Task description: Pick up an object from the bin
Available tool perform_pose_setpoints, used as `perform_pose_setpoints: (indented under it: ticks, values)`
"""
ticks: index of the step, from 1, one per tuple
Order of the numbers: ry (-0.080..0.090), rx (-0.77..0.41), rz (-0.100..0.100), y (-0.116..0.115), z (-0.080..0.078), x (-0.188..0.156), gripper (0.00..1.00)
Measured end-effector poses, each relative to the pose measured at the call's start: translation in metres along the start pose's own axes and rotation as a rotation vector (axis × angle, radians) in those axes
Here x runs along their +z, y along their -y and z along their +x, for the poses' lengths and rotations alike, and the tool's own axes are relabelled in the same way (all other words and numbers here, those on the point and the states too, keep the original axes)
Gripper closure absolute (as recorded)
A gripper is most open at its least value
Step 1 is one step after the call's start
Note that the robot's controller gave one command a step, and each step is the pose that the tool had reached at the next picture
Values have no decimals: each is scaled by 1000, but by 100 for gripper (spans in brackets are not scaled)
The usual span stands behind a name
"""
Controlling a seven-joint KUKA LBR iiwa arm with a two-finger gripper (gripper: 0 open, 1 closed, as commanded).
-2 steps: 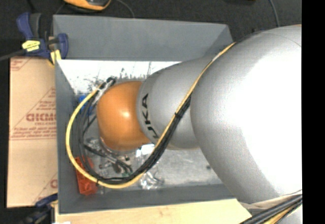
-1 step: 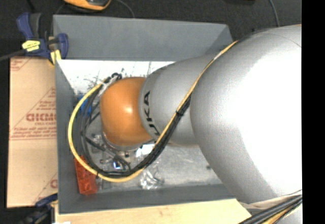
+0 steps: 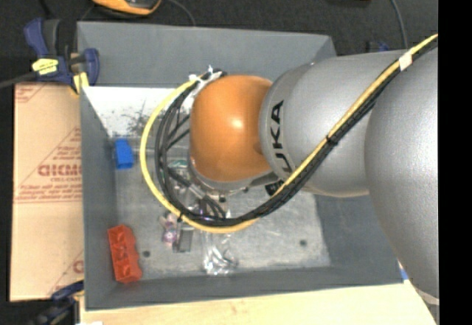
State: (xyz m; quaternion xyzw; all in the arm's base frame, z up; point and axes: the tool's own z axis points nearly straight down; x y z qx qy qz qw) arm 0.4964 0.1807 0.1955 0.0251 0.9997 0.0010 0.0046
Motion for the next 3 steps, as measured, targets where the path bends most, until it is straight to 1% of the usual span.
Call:
perform_pose_setpoints:
  ticks: [1,2,3]
  values:
    - [-11,18,7,41,-46,86,0]
    - [-6,-370,1,45,-43,126,0]
    - [-4,-368,0,44,-44,124,100]
